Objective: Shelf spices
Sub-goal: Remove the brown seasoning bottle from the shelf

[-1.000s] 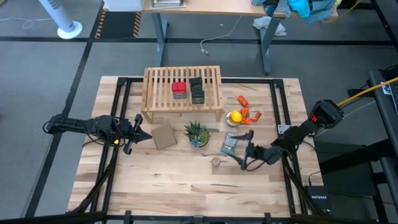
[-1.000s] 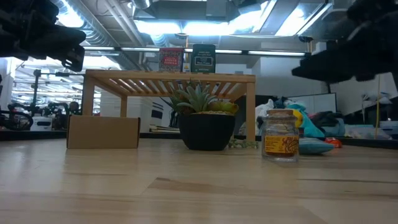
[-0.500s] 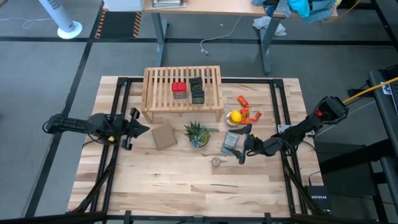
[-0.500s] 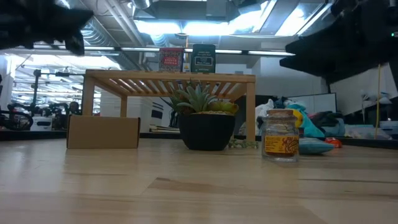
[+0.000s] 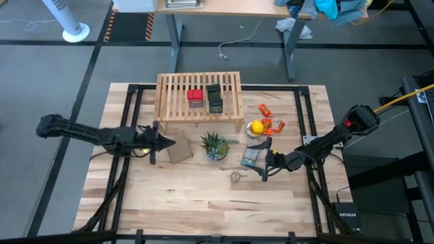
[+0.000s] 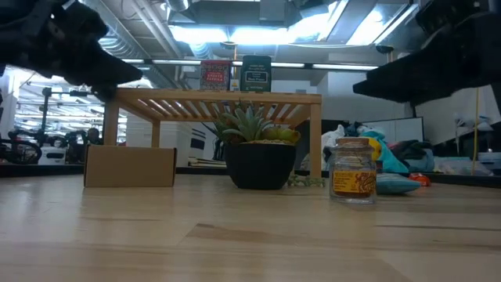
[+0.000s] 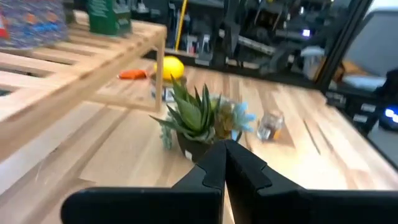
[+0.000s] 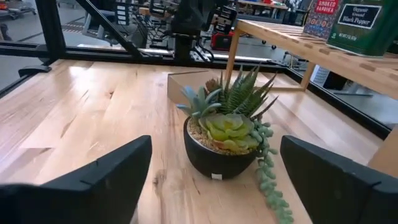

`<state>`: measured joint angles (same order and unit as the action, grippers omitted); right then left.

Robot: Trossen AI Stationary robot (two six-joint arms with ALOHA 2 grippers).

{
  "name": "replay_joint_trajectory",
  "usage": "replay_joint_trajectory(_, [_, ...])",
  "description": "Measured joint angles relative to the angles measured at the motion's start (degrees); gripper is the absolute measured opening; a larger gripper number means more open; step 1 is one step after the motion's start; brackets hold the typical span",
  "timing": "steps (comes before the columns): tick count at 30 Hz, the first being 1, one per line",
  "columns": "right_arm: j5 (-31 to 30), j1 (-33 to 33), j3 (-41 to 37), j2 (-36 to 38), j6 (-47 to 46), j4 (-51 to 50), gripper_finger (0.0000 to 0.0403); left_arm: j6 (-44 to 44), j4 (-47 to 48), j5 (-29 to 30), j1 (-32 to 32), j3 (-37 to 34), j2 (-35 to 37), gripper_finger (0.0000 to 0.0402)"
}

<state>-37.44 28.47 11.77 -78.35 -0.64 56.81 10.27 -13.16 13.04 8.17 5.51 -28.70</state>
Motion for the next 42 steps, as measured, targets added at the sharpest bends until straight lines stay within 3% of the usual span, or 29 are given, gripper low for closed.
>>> replay_joint_trajectory(10, [1.0,0.0,2.2,0.0,-0.4,-0.2,0.0283,-7.8,0.4,-0.6,4.3,11.2,-15.7,0.0])
replay_joint_trajectory(16, [1.1,0.0,2.2,0.0,-0.6,-5.0,0.0255,-3.9,1.1,-1.0,10.3,14.5,-22.9,0.0])
replay_joint_trajectory(21, [4.7,0.0,2.2,0.0,-0.6,-6.2,0.0224,1.6,-0.1,2.1,14.3,17.4,-30.8,0.0])
replay_joint_trajectory(26, [8.4,0.0,2.2,0.0,-0.6,-8.6,0.0185,4.3,-3.6,4.1,16.5,21.1,-40.3,0.0])
replay_joint_trajectory(34, [8.7,0.0,2.2,0.0,-2.9,-12.1,0.0123,4.4,-7.5,4.1,18.2,28.3,-54.5,0.0])
replay_joint_trajectory(42, [19.9,0.0,2.2,0.0,-6.0,-11.9,0.0112,2.8,-13.9,4.2,18.1,33.3,-62.8,0.0])
